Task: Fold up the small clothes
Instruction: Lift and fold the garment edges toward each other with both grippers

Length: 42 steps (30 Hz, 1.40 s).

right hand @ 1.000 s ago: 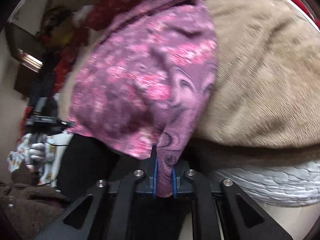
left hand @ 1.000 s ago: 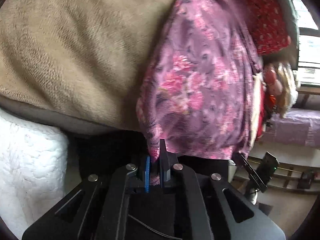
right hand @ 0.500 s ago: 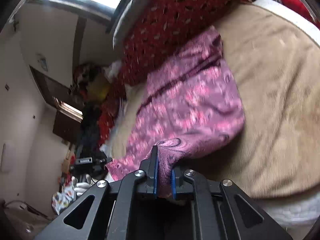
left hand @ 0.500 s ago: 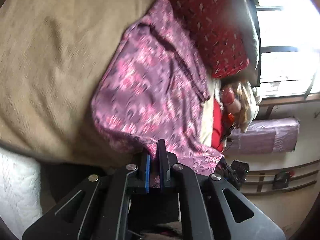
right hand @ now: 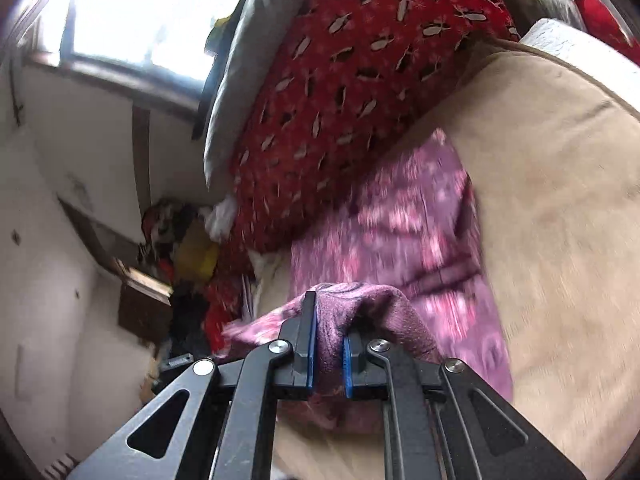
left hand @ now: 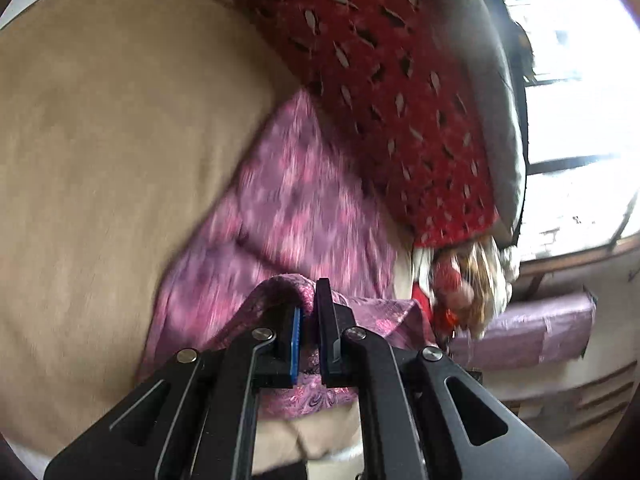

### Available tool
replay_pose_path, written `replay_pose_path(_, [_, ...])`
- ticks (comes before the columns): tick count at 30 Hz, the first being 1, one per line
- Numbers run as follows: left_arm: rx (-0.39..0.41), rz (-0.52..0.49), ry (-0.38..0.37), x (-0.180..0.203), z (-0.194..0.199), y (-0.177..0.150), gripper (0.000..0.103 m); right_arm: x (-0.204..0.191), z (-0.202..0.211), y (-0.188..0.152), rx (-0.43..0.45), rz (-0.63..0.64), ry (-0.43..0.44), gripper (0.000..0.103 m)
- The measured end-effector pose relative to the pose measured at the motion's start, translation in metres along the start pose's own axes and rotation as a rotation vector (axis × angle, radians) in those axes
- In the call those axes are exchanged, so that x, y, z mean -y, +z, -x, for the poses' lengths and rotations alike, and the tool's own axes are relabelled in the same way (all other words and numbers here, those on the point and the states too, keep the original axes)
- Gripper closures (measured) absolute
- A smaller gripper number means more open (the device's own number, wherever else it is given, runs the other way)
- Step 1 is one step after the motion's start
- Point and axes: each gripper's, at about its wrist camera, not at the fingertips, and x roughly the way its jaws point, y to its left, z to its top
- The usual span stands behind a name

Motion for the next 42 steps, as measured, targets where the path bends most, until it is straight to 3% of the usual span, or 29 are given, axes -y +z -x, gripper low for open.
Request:
replay_pose_path(6, [0.019, 0.015, 0.064, 0.022, -0.064, 0.08, 0.098, 0.02, -0.056, 0.055, 0.036, -0.027, -0.017, 0.094])
replay_pose_path(11, [0.025, 0.01, 0.121, 0.029, -0.111, 0.121, 0.098, 0.058, -0.097, 0.098, 0.082, -0.124, -0.039, 0.094])
replay_pose_path(15, [-0.011, 0.024, 0.209, 0.02, -0.143, 0.14, 0.098, 0.092, -0.131, 0.11, 0.01, -0.201, -0.161, 0.09])
replay_pose_path(17, [-0.044, 0.036, 0.198, 0.017, -0.146, 0.145, 0.098, 0.102, -0.141, 0.111, -0.032, -0.227, -0.2, 0.089])
replay_pose_path(21, [-0.027, 0.058, 0.043, 0.022, -0.116, 0.151, 0.097, 0.105, -0.124, 0.117, 0.022, -0.277, -0.097, 0.088])
replay_pose_path(23, [0.015, 0.063, -0.015, 0.026, -0.096, 0.152, 0.085, 0.105, -0.11, 0.118, 0.07, -0.3, -0.042, 0.088])
replay_pose_path(25, [0.113, 0.067, 0.005, 0.028, -0.069, 0.153, 0.044, 0.101, -0.103, 0.115, 0.087, -0.278, -0.069, 0.084])
replay_pose_path(26, [0.149, 0.077, 0.012, 0.027, -0.06, 0.154, 0.039, 0.1, -0.099, 0.114, 0.089, -0.275, -0.079, 0.084])
replay_pose_path(29, [0.143, 0.071, 0.051, 0.019, -0.052, 0.152, 0.038, 0.105, -0.086, 0.111, 0.143, -0.343, -0.002, 0.077])
replay_pose_path(30, [0.106, 0.047, 0.089, 0.017, -0.057, 0.149, 0.038, 0.107, -0.081, 0.11, 0.175, -0.363, 0.022, 0.068])
replay_pose_path(34, [0.016, -0.075, 0.215, 0.015, -0.081, 0.133, 0.038, 0.105, -0.069, 0.114, 0.198, -0.323, -0.045, 0.064])
replay_pose_path(36, [-0.03, -0.109, 0.237, 0.013, -0.092, 0.126, 0.038, 0.112, -0.051, 0.116, 0.277, -0.352, -0.021, 0.058])
replay_pose_path(37, [-0.05, -0.12, 0.246, 0.013, -0.101, 0.124, 0.038, 0.115, -0.046, 0.117, 0.295, -0.354, -0.038, 0.05])
replay_pose_path(38, [-0.058, -0.125, 0.249, 0.015, -0.105, 0.123, 0.038, 0.115, -0.045, 0.118, 0.287, -0.34, -0.088, 0.049])
replay_pose_path(39, [-0.063, -0.129, 0.252, 0.016, -0.111, 0.123, 0.038, 0.114, -0.051, 0.121, 0.232, -0.302, -0.173, 0.049])
replay_pose_path(42, [-0.068, -0.126, 0.271, 0.025, -0.126, 0.128, 0.038, 0.107, -0.073, 0.122, 0.11, -0.185, -0.322, 0.049])
